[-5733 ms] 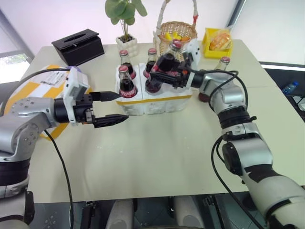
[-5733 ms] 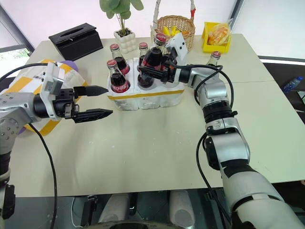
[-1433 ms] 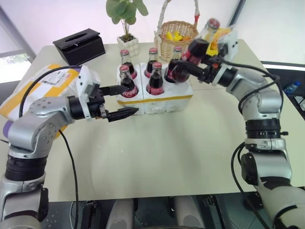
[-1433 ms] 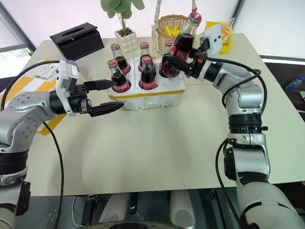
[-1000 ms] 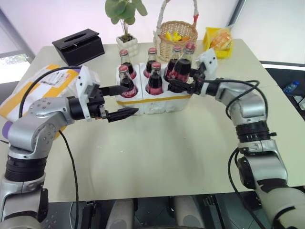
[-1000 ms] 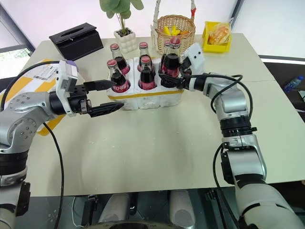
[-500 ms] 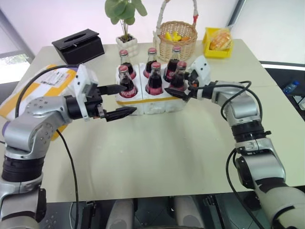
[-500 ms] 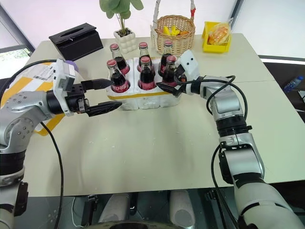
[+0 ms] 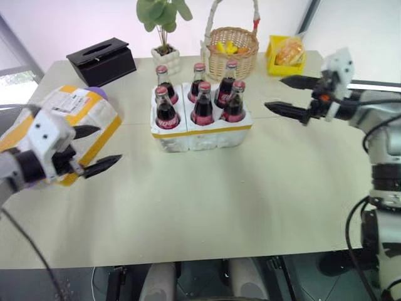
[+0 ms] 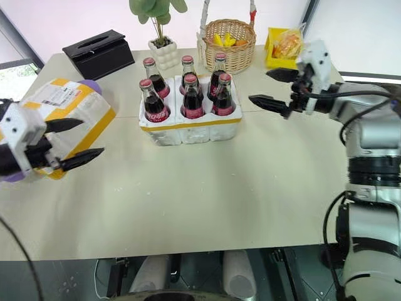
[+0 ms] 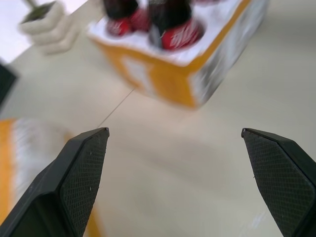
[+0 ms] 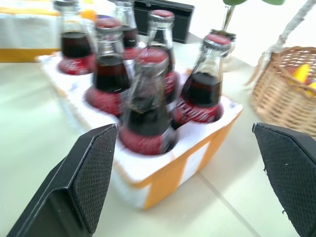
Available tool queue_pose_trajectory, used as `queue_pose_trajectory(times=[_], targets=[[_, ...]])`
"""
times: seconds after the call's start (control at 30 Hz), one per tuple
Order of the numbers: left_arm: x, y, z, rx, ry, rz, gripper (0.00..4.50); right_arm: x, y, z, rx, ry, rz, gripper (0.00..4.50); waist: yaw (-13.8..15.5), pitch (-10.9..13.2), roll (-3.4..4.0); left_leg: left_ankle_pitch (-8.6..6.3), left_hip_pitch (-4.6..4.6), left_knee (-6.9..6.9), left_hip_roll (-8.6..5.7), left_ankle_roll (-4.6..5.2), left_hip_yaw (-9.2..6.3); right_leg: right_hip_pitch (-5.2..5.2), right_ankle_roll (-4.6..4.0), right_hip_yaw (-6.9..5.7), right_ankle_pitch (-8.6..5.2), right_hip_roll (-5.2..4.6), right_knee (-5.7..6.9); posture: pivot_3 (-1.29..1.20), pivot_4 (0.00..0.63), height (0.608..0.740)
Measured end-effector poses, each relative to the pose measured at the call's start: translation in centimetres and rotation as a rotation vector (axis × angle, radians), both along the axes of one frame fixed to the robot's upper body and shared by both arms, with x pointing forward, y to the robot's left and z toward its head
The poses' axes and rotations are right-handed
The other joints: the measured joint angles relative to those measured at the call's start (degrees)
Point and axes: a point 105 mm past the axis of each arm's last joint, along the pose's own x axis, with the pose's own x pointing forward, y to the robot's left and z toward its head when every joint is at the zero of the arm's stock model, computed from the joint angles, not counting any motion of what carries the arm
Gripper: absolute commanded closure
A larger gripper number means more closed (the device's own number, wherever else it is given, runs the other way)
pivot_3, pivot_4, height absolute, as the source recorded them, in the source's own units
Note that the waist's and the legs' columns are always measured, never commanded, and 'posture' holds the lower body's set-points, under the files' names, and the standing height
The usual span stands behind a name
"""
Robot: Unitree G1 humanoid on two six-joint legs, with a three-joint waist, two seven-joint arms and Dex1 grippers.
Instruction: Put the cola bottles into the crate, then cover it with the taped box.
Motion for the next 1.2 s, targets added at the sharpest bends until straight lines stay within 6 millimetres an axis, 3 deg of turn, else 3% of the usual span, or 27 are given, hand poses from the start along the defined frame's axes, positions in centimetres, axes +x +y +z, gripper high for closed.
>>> queue_pose_trajectory(times=[0.17,0.3,0.43,0.7,1.1,1.2], targets=[[-2.7,3.8,-0.8,0.227,-0.026,0.150,0.00,-2.2,0.1,0.7,-0.010,0.039,0.107,0.03,0.3,0.0,-0.03,-0.02,-0.01,0.08,0.08,-0.03,0.05,0.04,-0.03,-0.01,0.02,-0.01,-0.18,0.00,0.150,0.740],[-3.6,6.3,-1.0,0.412,-0.066,0.290,0.00,-3.1,0.9,1.1,0.021,0.055,0.184,0.03,0.3,0.0,-0.03,-0.03,-0.09,0.05,0.09,-0.05,0.08,0.01,-0.03,-0.01,0.03,-0.03,-0.33,0.00,0.150,0.740],[-4.0,9.5,-2.4,0.558,-0.080,0.504,0.00,-5.5,1.3,1.7,0.031,0.109,0.322,0.03,0.7,0.0,-0.03,-0.03,-0.16,-0.14,0.08,-0.03,0.12,-0.10,-0.22,-0.02,0.14,-0.02,-0.35,0.00,0.150,0.740],[-2.5,9.5,-5.2,0.694,-0.066,0.573,0.00,-6.0,1.8,2.2,0.039,0.091,0.346,0.03,0.6,0.0,-0.05,-0.03,-0.16,-0.10,0.09,-0.04,0.13,-0.12,-0.23,-0.03,0.17,-0.02,-0.33,0.00,0.150,0.740],[-1.8,12.8,-7.1,0.806,-0.077,0.704,0.00,-5.8,1.7,2.4,0.055,0.068,0.305,0.03,0.5,0.0,-0.05,-0.03,-0.16,-0.12,0.09,-0.03,0.13,-0.15,-0.22,-0.03,0.19,-0.01,-0.29,0.00,0.150,0.740],[-1.1,13.2,-8.4,0.808,-0.079,0.708,0.00,-5.9,1.7,2.7,0.065,0.054,0.303,0.03,0.6,0.0,-0.06,-0.03,-0.15,-0.09,0.09,-0.03,0.12,-0.14,-0.21,-0.03,0.19,-0.01,-0.23,0.00,0.150,0.740]])
